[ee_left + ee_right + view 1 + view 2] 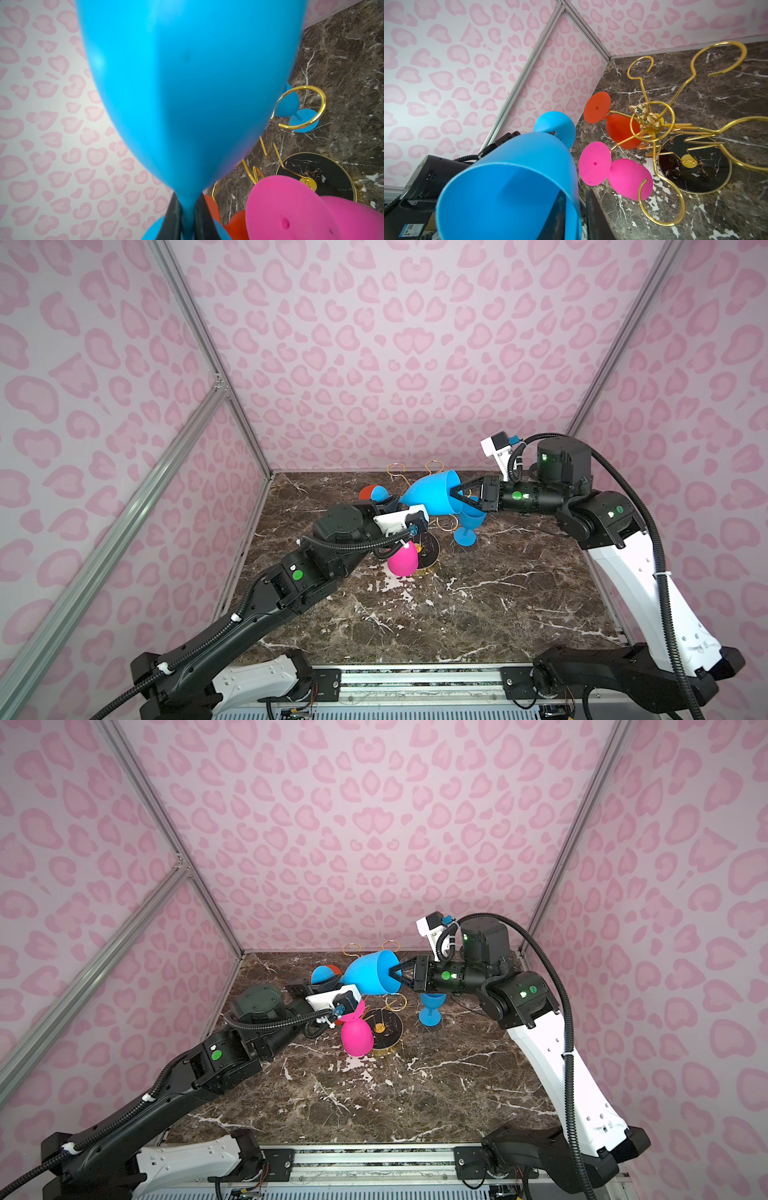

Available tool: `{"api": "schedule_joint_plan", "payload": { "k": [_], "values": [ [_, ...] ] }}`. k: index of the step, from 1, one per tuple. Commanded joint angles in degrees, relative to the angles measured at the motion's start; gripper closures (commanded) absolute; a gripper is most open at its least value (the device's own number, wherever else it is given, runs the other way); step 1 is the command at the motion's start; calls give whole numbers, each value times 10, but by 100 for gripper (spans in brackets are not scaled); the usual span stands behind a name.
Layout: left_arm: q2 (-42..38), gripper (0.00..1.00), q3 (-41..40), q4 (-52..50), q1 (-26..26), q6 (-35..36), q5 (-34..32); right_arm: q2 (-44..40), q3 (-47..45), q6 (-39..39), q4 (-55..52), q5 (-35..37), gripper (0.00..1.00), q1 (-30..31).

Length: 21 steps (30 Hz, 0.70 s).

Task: Take the wine glass off the wine glass rack
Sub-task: Pick up the wine glass from the wine glass rack.

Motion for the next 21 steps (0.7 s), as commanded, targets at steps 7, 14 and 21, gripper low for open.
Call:
{"api": "schedule_joint_plan", "payload": {
  "k": [7, 14, 21],
  "values": [
    [1, 92, -3, 8, -4, 20, -11, 4, -3, -7, 4, 18, 100, 5],
    [-8, 2, -20, 19, -5, 12, -20, 5, 4, -11, -3, 28, 100, 5],
    [-40, 2, -36, 23, -5, -33, -52, 5, 19, -13, -5, 34, 100, -10]
  ]
}}
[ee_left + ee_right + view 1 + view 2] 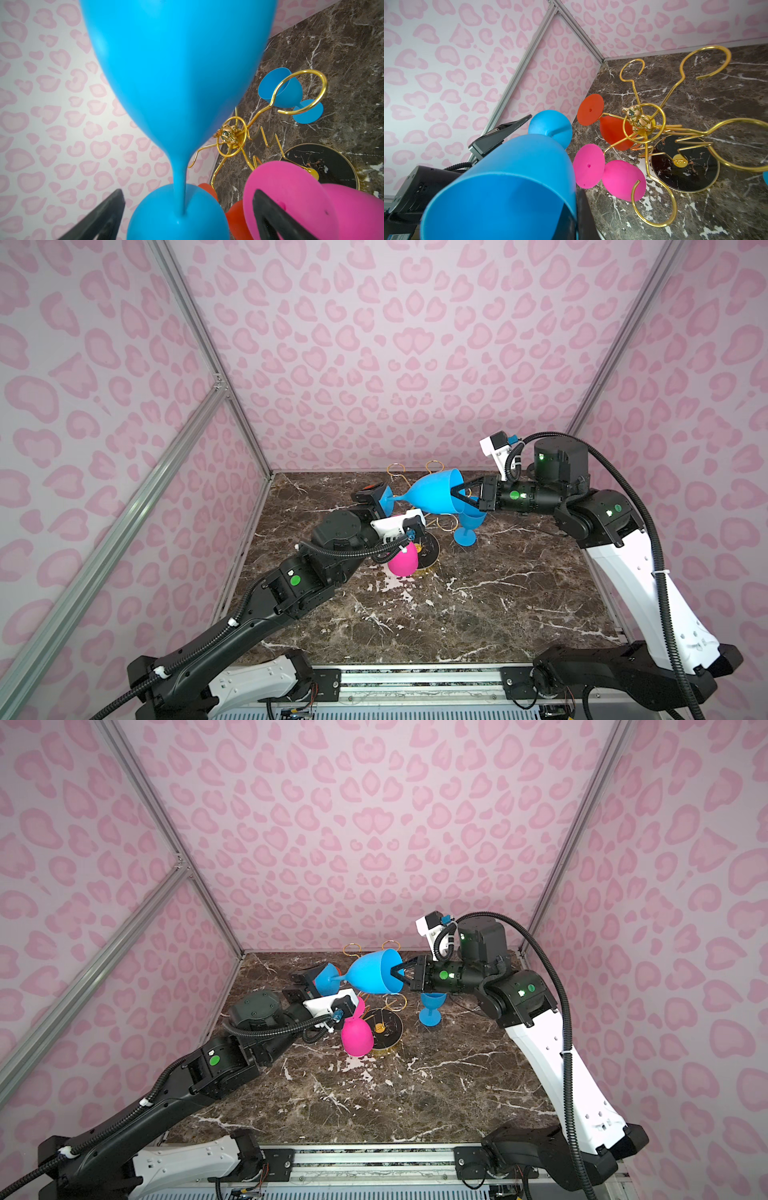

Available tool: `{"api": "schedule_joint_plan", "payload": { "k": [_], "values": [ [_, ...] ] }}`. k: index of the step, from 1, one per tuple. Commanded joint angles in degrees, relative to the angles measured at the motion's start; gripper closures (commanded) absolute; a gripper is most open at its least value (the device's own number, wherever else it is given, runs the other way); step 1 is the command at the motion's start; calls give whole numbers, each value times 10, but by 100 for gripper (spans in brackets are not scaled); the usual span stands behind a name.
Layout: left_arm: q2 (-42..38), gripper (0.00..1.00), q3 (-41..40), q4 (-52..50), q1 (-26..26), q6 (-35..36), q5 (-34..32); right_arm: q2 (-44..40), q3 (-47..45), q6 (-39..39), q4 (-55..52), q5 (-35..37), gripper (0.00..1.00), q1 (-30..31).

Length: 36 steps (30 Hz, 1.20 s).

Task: Take the wine glass off the wine glass rack
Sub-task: Pick up the wine glass from the wine glass rack, then place the wine glass at the center of the table.

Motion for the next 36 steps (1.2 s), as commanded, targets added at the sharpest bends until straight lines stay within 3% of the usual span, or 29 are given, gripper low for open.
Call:
{"api": "schedule_joint_plan", "payload": {
  "k": [1, 6, 11, 17, 26, 36],
  "values": [
    [-20, 2, -9, 21, 0, -38, -22, -1, 9, -6, 12, 3, 100, -14],
    [-56, 2, -21, 21, 0, -93, -22, -2, 45, -10, 7, -13, 100, -85],
    [-70, 2, -36, 17, 0, -105, -28, -12, 72, -33, -15, -13, 100, -221],
    [-84, 2, -44, 16, 0, -125, -24, -11, 86, -128, -111, 79, 100, -344],
    [-91, 2, -54, 9, 0, -137, -26, -12, -3, -227, -198, 281, 100, -361],
    [-90, 2, -58, 8, 0, -150, -20, -21, -178, -262, -229, 266, 100, -355]
  ]
}}
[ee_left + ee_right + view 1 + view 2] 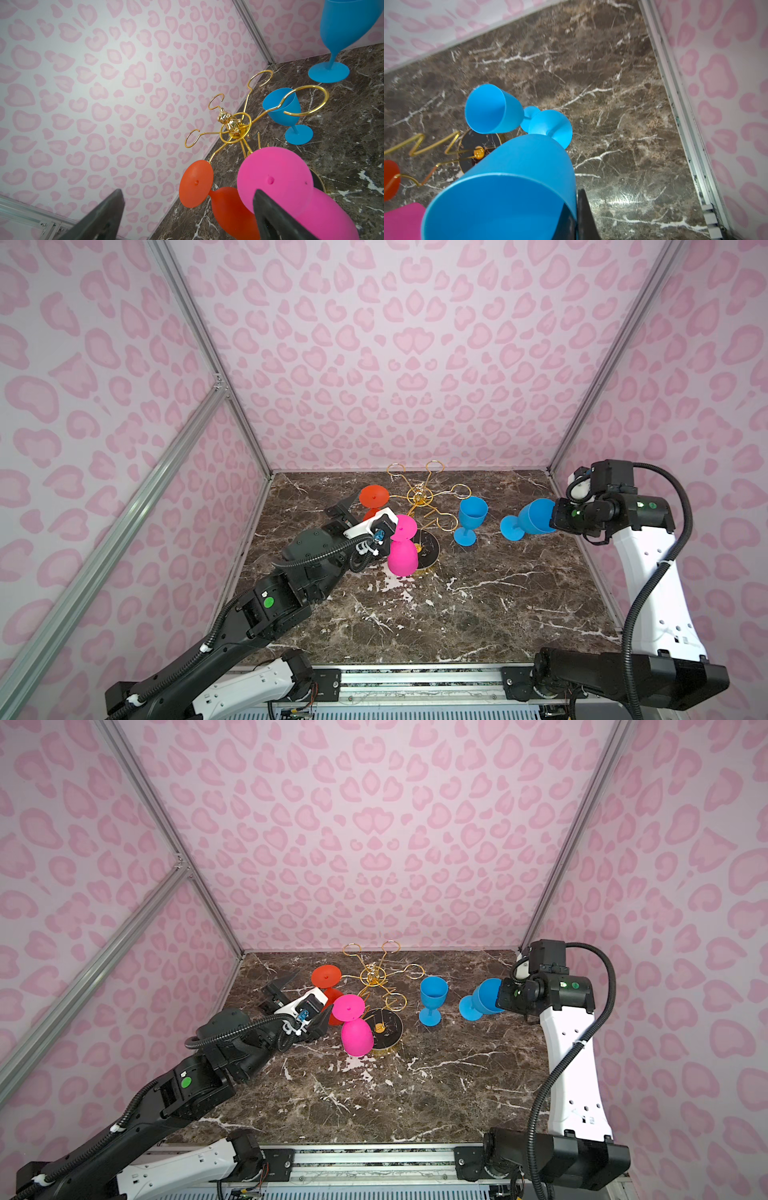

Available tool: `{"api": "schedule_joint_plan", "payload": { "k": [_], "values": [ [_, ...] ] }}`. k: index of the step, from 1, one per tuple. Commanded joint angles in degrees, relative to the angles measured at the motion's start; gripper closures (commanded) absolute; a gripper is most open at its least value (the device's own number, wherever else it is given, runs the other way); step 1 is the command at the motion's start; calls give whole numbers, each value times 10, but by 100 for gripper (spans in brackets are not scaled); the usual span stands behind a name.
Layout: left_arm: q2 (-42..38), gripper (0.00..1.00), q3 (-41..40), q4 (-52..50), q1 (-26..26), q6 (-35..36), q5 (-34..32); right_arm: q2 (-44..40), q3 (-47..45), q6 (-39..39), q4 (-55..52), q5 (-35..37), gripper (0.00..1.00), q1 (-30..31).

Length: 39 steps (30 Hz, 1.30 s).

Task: Take the wine glass off the wine glass rack
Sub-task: Place the wine glass at the center of the table.

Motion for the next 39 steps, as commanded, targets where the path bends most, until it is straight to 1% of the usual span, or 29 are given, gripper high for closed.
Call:
{"api": "schedule_joint_plan", "payload": {
  "k": [1, 3, 7, 11, 14, 19, 22, 24, 26, 27, 39],
  "values": [
    [-2, 2, -1, 10, 0, -13, 4, -10, -55, -16, -9, 8, 100, 8],
    [-1, 2, -2, 13, 0, -14, 3, -16, -85, -9, -2, 11, 100, 24],
    [2, 2, 3, 15, 0, -21, 4, -12, -123, 17, 16, 23, 100, 83],
    [1, 2, 4, 14, 0, -43, 15, 10, -130, 40, 39, 31, 100, 132],
    [-1, 2, 3, 12, 0, -52, 15, 35, -123, 47, 50, 34, 100, 156],
    [-4, 2, 1, 7, 0, -68, 17, 85, -89, 44, 53, 43, 100, 177],
    [-6, 2, 0, 5, 0, -74, 17, 122, -53, 37, 27, 51, 100, 184],
    [-8, 2, -1, 4, 0, -76, 16, 146, -29, 29, 6, 79, 100, 195],
    [-9, 2, -1, 2, 0, -77, 12, 162, -26, 25, -1, 80, 100, 202],
    [-9, 2, -1, 1, 0, -77, 11, 164, -7, 25, 3, 73, 100, 203],
    [-17, 2, -3, -5, 0, -86, 10, 183, -1, 28, 8, 81, 100, 221]
  ]
}}
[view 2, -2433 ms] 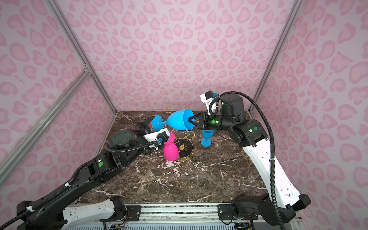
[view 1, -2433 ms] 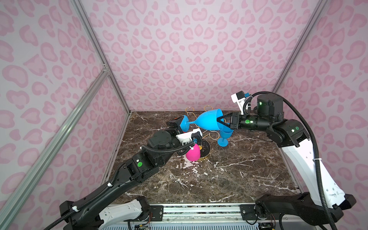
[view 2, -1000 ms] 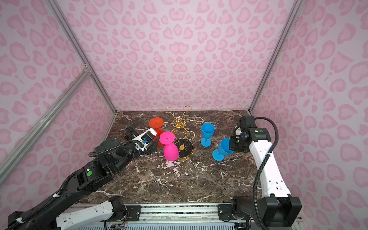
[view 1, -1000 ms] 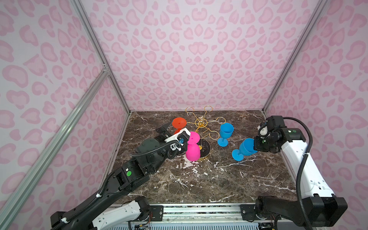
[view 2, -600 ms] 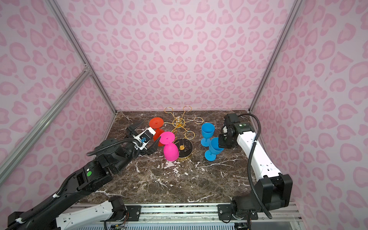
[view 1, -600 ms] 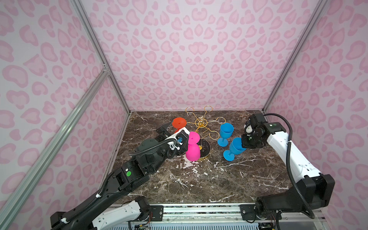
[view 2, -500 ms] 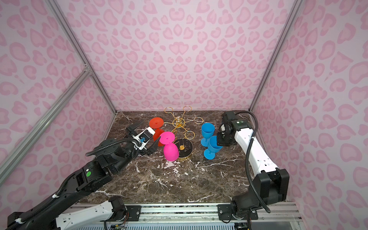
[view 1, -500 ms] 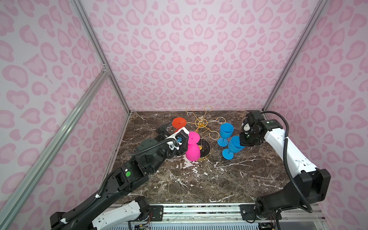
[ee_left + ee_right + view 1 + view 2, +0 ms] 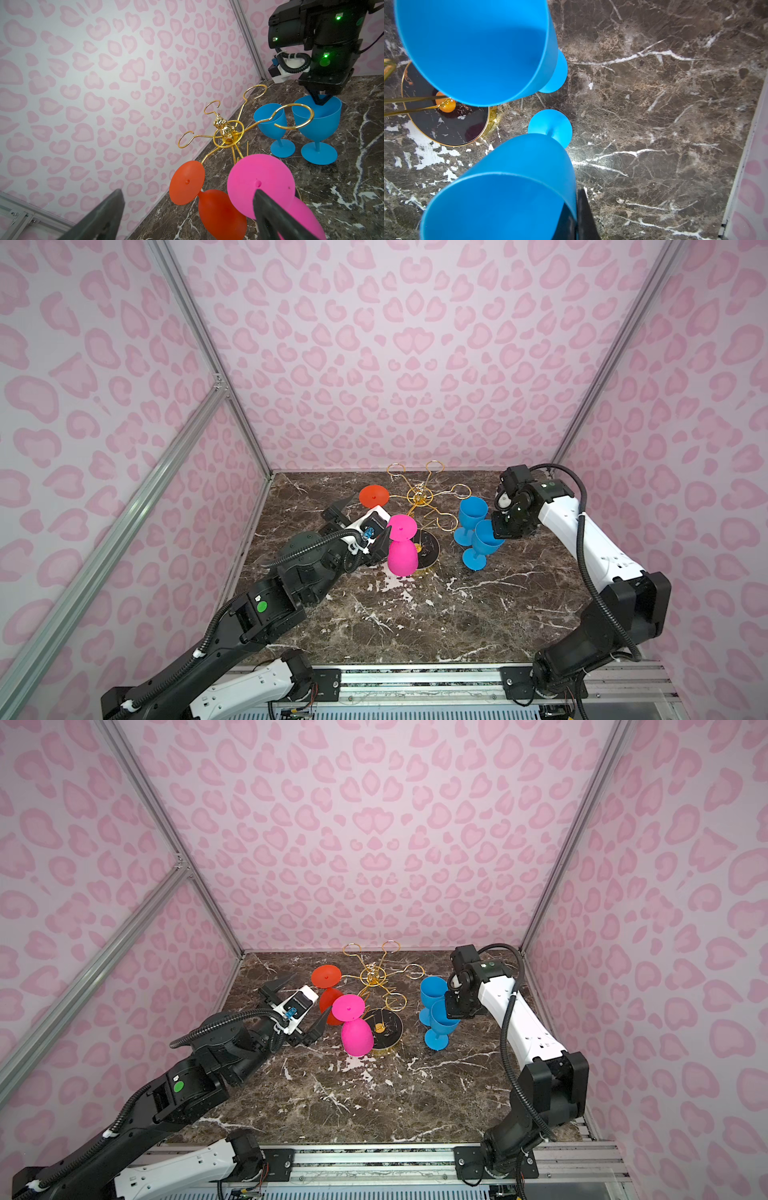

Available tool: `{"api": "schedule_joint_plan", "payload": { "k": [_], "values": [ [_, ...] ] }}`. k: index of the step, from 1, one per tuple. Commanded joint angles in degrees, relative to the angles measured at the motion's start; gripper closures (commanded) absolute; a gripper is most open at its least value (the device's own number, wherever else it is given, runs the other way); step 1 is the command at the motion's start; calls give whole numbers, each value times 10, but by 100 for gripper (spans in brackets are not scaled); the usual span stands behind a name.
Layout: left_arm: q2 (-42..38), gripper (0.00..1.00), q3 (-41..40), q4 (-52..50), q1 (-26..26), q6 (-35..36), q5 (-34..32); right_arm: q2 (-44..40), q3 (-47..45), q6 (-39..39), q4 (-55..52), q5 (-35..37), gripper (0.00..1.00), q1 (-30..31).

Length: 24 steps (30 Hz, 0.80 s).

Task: Take the wine glass off the wine glass rack
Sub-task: Place the wine glass at the center of the table.

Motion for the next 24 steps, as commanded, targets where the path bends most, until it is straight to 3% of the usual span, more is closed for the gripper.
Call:
{"api": "schedule_joint_plan", "payload": {
  "k": [1, 24],
  "values": [
    [1, 2, -1, 5, 0, -10, -2, 9, 5, -3, -8, 7, 100, 7],
    [-3, 2, -1, -1, 0, -19, -7, 28, 5, 3, -8, 43, 100, 38]
  ]
}}
